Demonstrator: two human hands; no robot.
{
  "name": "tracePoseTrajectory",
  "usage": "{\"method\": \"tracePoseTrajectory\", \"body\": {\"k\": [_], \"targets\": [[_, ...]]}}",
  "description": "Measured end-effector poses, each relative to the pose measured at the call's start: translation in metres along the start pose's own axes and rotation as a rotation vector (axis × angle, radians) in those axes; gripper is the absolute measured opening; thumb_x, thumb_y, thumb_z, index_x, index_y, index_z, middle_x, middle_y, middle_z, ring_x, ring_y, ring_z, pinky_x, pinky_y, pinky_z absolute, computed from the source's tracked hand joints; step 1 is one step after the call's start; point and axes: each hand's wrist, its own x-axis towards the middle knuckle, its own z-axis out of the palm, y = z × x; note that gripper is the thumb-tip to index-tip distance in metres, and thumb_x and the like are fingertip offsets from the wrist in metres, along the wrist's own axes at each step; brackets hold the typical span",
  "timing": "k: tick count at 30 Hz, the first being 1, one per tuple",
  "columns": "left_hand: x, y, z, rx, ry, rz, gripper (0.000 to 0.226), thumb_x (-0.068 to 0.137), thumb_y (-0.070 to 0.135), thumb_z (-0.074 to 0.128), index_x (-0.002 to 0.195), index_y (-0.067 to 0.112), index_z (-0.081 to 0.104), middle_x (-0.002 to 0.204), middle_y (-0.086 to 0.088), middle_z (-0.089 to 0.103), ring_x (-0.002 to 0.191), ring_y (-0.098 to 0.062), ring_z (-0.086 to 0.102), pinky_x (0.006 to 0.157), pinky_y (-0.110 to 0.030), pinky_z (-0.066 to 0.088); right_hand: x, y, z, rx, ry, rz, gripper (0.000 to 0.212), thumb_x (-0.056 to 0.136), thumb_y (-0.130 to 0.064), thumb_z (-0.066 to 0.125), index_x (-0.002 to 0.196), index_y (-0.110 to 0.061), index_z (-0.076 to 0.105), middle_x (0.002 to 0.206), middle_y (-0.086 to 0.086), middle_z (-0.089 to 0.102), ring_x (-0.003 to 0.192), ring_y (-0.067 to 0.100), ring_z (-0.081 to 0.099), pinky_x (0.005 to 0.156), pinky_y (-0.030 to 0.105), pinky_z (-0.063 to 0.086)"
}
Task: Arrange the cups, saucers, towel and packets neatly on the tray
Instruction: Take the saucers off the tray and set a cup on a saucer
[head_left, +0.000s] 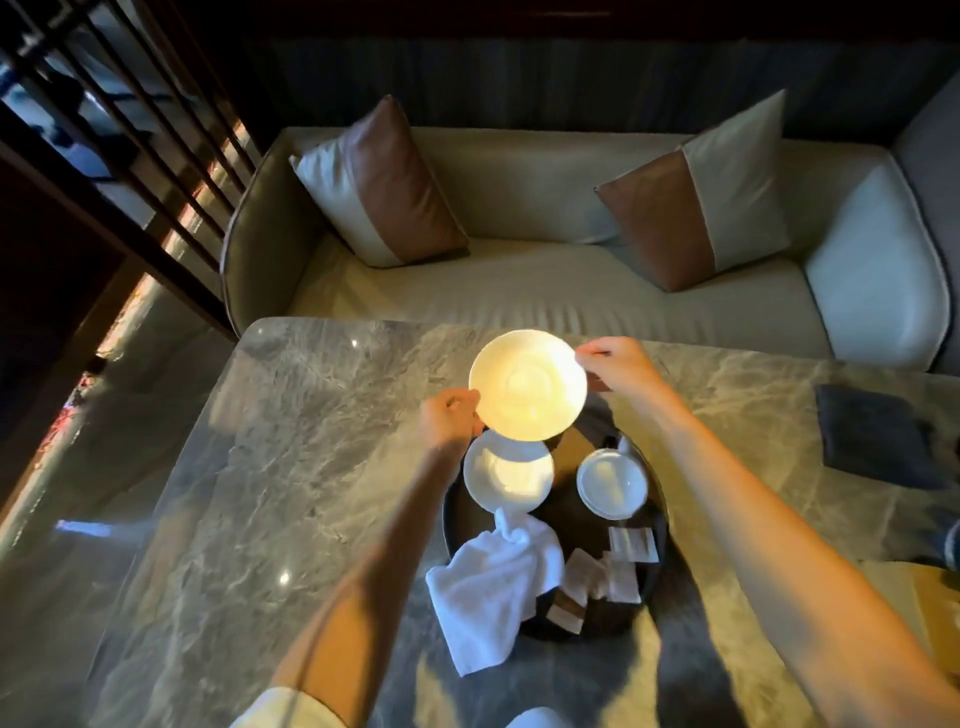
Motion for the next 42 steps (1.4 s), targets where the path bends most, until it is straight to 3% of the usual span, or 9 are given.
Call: {"method": "tracePoseTrajectory", "body": {"k": [5,7,10,12,15,19,23,32,42], "targets": [[-0.055,0.028,0.08,-0.071,-0.134,0.102,0.022,0.093,0.009,0.059,0.072,0.006,0.062,0.052,-0.006,0.049,0.044,-0.01,0.043,0.049,-0.022,0.042,-0.084,0.026,-0.107,0.329,0.055,0.076,0.025,0.094,0.001,0.057,0.118,0.001,0.063,0.092,0.013,0.065,0.064,0.01,0.067,0.052,0.017,0.053],[-0.078,0.026,0.119,-0.034,-0.203,0.088,0.018,0.093,0.01,0.061,0.082,-0.001,0.069,0.052,-0.008,0.054,0.047,-0.015,0.049,0.056,-0.024,0.045,-0.116,0.054,-0.145,0.386,0.052,0.118,0.033,0.094,0.007,0.053,0.126,0.007,0.058,0.107,0.019,0.066,0.082,0.019,0.068,0.064,0.018,0.058],[-0.116,0.008,0.175,0.113,-0.334,0.084,0.028,0.09,0.006,0.061,0.065,-0.005,0.063,0.053,-0.012,0.055,0.052,-0.019,0.049,0.061,-0.027,0.043,-0.151,0.106,-0.185,0.382,0.17,0.223,0.039,0.092,0.012,0.052,0.131,0.011,0.053,0.127,0.031,0.059,0.099,0.038,0.064,0.093,0.038,0.052],[-0.142,-0.01,0.206,0.178,-0.409,0.041,0.032,0.086,0.002,0.059,0.055,0.006,0.057,0.053,-0.011,0.055,0.053,-0.021,0.05,0.06,-0.028,0.043,-0.166,0.144,-0.199,0.361,0.268,0.288,0.036,0.09,0.014,0.054,0.126,0.013,0.057,0.124,0.041,0.056,0.079,0.037,0.062,0.094,0.05,0.049],[-0.167,-0.043,0.239,0.244,-0.447,-0.03,0.014,0.08,0.0,0.06,0.068,0.001,0.066,0.064,-0.012,0.058,0.063,-0.022,0.051,0.062,-0.027,0.044,-0.173,0.199,-0.203,0.286,0.348,0.388,0.03,0.088,0.012,0.059,0.117,0.01,0.065,0.114,0.042,0.061,0.088,0.043,0.064,0.096,0.058,0.05],[-0.175,-0.082,0.263,0.332,-0.429,-0.081,0.011,0.076,0.007,0.064,0.081,0.002,0.072,0.075,-0.012,0.058,0.076,-0.02,0.053,0.07,-0.03,0.045,-0.167,0.261,-0.19,0.269,0.384,0.479,0.027,0.086,0.01,0.062,0.113,0.01,0.068,0.099,0.029,0.07,0.071,0.03,0.064,0.071,0.041,0.06],[-0.166,-0.11,0.278,0.402,-0.329,-0.128,0.023,0.085,0.001,0.064,0.106,0.001,0.074,0.098,-0.013,0.072,0.097,-0.025,0.064,0.087,-0.03,0.05,-0.163,0.297,-0.179,0.279,0.362,0.492,0.026,0.085,0.008,0.064,0.11,0.008,0.069,0.087,0.017,0.068,0.056,0.016,0.058,0.044,0.018,0.048],[-0.159,-0.13,0.303,0.421,-0.271,-0.157,0.024,0.087,-0.001,0.062,0.109,0.005,0.071,0.11,-0.015,0.071,0.104,-0.029,0.063,0.088,-0.032,0.051,-0.154,0.326,-0.181,0.331,0.364,0.445,0.027,0.088,0.009,0.06,0.114,0.009,0.066,0.11,0.028,0.068,0.1,0.041,0.066,0.088,0.049,0.057],[-0.157,-0.146,0.302,0.443,-0.273,-0.173,0.024,0.086,0.0,0.066,0.108,0.006,0.07,0.111,-0.013,0.07,0.107,-0.03,0.062,0.09,-0.034,0.049,-0.144,0.339,-0.176,0.306,0.324,0.471,0.026,0.09,0.002,0.062,0.116,0.001,0.067,0.11,0.022,0.069,0.102,0.035,0.067,0.089,0.044,0.057]]}}
